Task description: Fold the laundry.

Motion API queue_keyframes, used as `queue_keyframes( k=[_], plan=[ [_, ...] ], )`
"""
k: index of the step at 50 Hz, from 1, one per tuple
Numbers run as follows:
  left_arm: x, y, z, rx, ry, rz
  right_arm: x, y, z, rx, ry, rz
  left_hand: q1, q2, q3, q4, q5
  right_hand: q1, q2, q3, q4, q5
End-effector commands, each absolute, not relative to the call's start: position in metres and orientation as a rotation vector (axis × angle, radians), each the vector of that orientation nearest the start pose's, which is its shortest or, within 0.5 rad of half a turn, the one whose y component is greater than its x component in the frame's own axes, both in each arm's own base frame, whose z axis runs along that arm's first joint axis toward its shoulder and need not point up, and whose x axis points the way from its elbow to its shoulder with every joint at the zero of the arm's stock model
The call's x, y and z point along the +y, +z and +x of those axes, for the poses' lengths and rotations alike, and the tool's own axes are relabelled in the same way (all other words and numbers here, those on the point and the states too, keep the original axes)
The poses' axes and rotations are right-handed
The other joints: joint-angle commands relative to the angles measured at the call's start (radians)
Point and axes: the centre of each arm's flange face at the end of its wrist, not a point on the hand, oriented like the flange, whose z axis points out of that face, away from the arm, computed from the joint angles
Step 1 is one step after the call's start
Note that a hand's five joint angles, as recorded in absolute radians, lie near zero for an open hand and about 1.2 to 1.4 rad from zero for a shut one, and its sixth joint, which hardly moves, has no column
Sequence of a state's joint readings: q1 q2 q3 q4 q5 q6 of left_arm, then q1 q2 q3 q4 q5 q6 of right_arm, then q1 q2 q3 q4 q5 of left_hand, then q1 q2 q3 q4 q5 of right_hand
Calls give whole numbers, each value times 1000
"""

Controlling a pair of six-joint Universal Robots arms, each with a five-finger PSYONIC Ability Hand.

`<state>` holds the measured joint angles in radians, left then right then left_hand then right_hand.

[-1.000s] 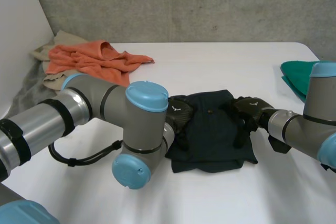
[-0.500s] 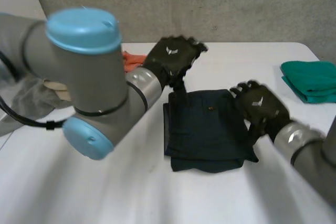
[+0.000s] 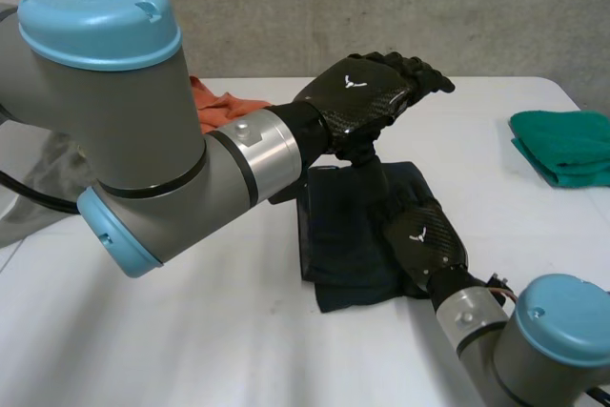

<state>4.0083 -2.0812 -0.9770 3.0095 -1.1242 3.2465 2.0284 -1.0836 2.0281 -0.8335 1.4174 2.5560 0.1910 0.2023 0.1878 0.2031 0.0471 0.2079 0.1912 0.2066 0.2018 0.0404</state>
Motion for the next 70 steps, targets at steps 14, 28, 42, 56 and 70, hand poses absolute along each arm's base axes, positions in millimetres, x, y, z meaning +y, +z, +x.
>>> queue_keyframes(
  k=[14, 28, 42, 56, 70],
  plan=[
    [-205, 304, -394, -1493, 1587, -1074, -286, 150, 289, 1689, -2278, -1146, -16, -27, -12, -28, -46, 1188, 1205, 1190, 1194, 1181],
    [-213, 353, -383, -1364, 1759, -931, -438, 275, 173, 1487, -2735, -526, -7, -18, -4, -19, -38, 1188, 1205, 1190, 1194, 1181],
    [-211, 333, -386, -1419, 1693, -929, -539, 168, 43, 1554, -2737, -527, -4, -15, -1, -16, -35, 1188, 1205, 1190, 1194, 1181],
    [-207, 327, -388, -1434, 1671, -939, -534, 73, -13, 1726, -2539, -651, -1, -12, 2, -13, -32, -33, -17, -32, -27, -40],
    [-195, 330, -392, -1408, 1658, -956, -494, 169, -37, 2050, -2350, -449, -4, -15, -1, -16, -35, -33, -17, -32, -27, -40]
  ],
)
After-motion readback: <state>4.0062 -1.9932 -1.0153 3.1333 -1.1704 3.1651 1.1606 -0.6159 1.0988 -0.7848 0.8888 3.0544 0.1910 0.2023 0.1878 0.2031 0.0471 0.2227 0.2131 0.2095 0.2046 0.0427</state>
